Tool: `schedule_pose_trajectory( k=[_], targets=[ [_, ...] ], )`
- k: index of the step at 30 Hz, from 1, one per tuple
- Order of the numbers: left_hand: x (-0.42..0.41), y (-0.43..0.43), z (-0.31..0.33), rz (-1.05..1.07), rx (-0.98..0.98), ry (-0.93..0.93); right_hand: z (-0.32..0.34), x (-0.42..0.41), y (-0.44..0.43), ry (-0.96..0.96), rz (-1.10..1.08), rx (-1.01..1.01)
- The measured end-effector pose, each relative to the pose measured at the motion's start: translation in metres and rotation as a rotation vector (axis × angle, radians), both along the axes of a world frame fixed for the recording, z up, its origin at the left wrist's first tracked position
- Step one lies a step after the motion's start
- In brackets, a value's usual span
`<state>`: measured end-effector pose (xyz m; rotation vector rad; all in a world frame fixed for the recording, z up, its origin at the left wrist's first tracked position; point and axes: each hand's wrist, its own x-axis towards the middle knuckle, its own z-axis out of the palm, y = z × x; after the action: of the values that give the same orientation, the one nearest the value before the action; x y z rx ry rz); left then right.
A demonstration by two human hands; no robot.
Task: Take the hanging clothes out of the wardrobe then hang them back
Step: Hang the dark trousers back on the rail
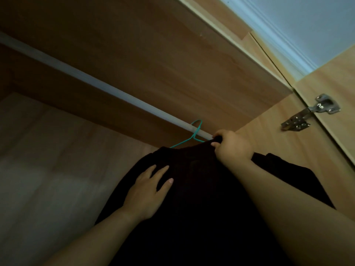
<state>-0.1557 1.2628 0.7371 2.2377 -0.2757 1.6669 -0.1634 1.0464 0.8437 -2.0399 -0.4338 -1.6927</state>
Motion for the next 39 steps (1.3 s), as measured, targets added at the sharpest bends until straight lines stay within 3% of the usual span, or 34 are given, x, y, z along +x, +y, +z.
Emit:
schedule_pose_trajectory(
  k=[3,12,17,23,29,39],
  targets=[
    [0.013,0.002,-0.010,-0.003,0.020,0.050,-0.016,0.016,0.012,-0.010,-0.056,-0.059],
    [0.042,-0.011,-0.059,0.039,-0.015,0.052,-0.085,0.036,0.002,-0.334,-0.227,-0.179],
    [0.038,-0.026,-0.098,0.149,0.012,0.072,-0.157,0.042,-0.007,-0.056,-0.215,-0.331],
    [0.020,-0.033,-0.194,0.228,0.196,0.212,-0.275,0.054,-0.016,-0.087,-0.211,-0.313],
    [-0.019,-0.038,-0.293,0.171,0.222,0.344,-0.399,0.029,-0.033,0.083,-0.151,-0.306],
    [-0.104,-0.056,-0.463,-0.039,0.238,0.676,-0.575,-0.089,-0.071,0.567,-0.087,-0.298]
  ],
)
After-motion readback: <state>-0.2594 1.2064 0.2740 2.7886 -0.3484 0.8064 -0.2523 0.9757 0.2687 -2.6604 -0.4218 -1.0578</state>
